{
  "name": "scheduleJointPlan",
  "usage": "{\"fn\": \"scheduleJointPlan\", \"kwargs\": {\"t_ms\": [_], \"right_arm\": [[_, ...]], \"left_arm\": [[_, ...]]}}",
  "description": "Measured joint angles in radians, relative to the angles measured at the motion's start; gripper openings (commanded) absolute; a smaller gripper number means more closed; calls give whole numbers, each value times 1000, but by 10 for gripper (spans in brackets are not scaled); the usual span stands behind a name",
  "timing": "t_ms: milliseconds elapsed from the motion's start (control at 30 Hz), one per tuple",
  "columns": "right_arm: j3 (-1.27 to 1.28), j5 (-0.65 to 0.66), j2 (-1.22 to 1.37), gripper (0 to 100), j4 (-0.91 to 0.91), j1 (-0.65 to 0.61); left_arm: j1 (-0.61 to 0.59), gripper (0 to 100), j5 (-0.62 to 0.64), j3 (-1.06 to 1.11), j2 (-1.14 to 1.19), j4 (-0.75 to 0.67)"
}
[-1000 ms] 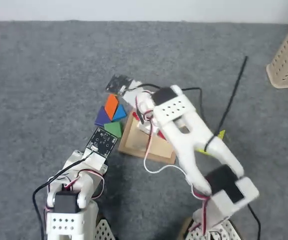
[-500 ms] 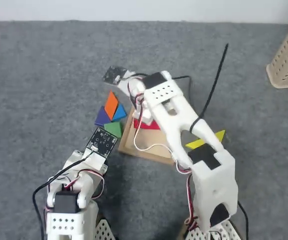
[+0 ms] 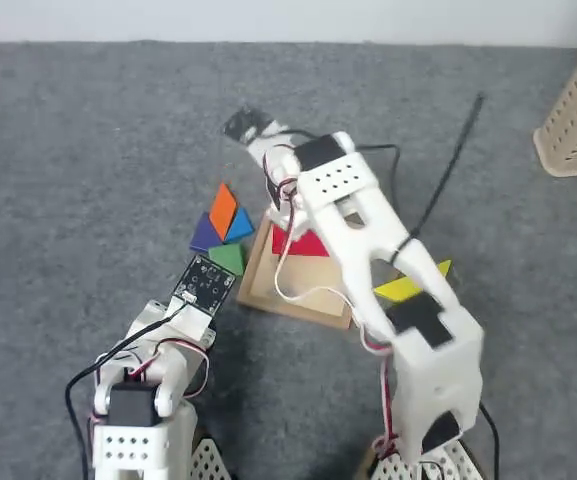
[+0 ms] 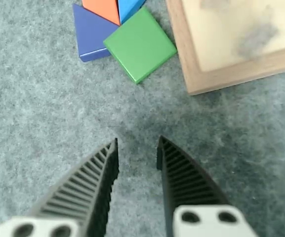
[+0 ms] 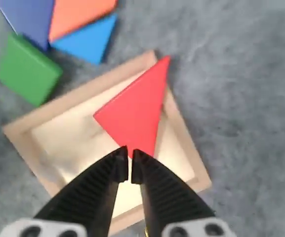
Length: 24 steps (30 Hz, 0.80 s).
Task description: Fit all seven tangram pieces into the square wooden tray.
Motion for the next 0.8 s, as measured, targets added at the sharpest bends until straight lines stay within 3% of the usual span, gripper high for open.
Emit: {"fn": "scheduleJointPlan", "kwargs": {"t_ms": [233, 367, 800], "right_arm": [[545, -115, -354, 6, -404, -2], [825, -153, -422, 6, -649, 0], [838, -164, -224, 6, -717, -2]], "left_arm": [[0, 119, 0, 0, 0, 0], [0, 119, 0, 0, 0, 0], [0, 119, 0, 0, 0, 0]]}}
